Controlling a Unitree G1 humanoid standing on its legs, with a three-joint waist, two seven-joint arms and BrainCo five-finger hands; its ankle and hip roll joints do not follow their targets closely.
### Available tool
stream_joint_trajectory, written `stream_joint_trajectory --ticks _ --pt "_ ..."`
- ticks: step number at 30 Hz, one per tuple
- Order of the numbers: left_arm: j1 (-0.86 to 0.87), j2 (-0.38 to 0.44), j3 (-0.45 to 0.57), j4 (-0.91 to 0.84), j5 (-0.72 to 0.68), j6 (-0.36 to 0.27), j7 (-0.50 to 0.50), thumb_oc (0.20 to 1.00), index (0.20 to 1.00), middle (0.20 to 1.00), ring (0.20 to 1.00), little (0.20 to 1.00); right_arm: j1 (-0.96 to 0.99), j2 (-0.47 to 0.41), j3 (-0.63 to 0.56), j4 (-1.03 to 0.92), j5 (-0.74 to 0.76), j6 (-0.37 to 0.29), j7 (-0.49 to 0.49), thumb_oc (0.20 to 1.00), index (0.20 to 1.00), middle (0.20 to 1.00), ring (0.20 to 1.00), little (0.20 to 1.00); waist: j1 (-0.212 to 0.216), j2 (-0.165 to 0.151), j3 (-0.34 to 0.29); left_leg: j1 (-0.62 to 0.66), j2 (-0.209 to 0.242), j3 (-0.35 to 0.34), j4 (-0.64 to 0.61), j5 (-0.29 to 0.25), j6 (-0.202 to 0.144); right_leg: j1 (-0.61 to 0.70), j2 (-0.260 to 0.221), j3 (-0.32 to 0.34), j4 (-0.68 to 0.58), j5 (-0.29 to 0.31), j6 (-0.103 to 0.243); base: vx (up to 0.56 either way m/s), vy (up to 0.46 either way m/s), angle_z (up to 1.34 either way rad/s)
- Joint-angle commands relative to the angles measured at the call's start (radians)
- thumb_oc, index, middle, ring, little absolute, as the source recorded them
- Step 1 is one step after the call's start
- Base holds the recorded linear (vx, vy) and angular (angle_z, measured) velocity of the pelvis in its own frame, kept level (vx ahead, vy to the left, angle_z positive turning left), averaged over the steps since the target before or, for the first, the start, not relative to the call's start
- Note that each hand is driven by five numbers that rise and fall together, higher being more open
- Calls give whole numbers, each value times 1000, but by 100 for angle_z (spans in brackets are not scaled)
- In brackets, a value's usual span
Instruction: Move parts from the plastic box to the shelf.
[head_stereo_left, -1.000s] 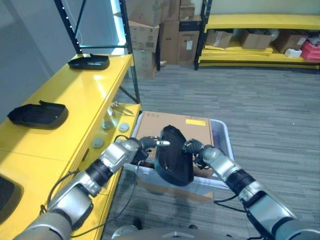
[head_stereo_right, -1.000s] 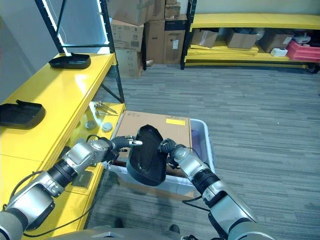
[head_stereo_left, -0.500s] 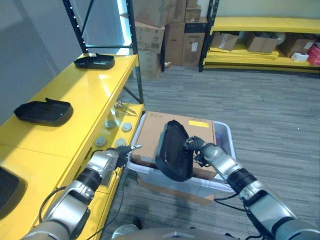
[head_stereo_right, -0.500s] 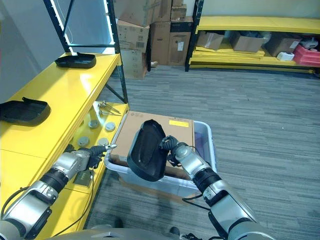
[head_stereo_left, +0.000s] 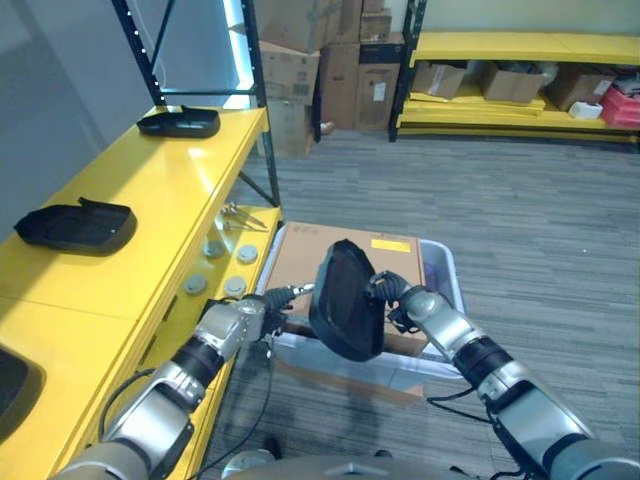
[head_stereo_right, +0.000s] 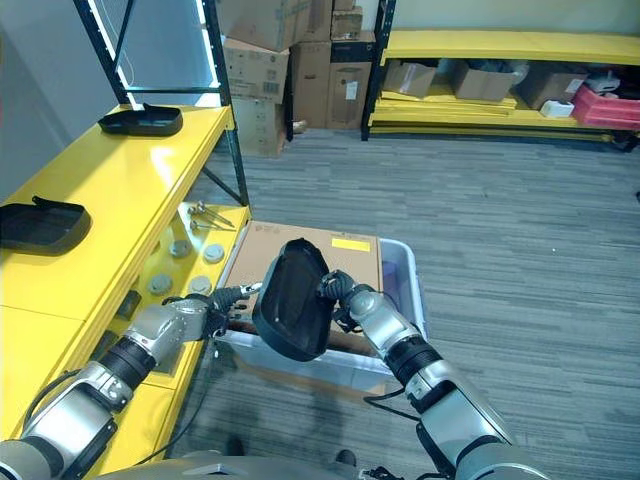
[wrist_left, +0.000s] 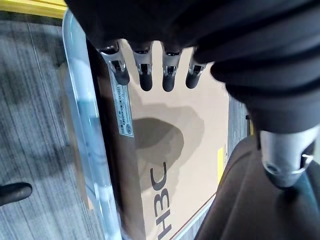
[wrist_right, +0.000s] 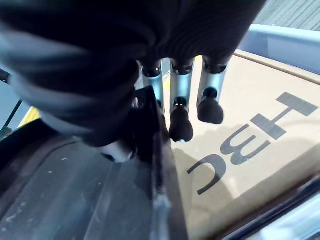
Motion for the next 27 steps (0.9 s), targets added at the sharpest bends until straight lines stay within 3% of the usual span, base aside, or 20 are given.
stream_joint_trajectory --ticks 1,10,13,27 --pt "-113 -35 -12 130 -42 -80 44 1000 1000 1000 1000 1000 -147 23 -12 16 -2 -73 3 200 200 200 200 200 34 -12 -23 -32 15 -4 37 -64 -18 -12 -68 -61 85 -75 84 0 0 0" --pt "-107 -30 33 169 -41 -126 16 1000 1000 1000 1000 1000 -146 16 -14 28 -5 -77 7 200 200 200 200 200 38 -12 -24 -34 16 -9 37 -64 -19 -11 -65 -63 81 -76 82 0 0 0" --pt "-107 -22 33 168 -15 -172 -19 1000 1000 1000 1000 1000 -143 14 -16 26 -5 -82 8 200 200 200 200 200 38 -14 -23 -35 15 -13 38 -64 -20 -13 -63 -60 82 -77 81 0 0 0" --pt "-121 -10 20 95 -75 -172 -29 1000 1000 1000 1000 1000 -128 9 -21 19 -13 -79 13 200 200 200 200 200 38 -15 -24 -30 18 -14 33 -61 -23 -6 -60 -64 78 -77 81 0 0 0"
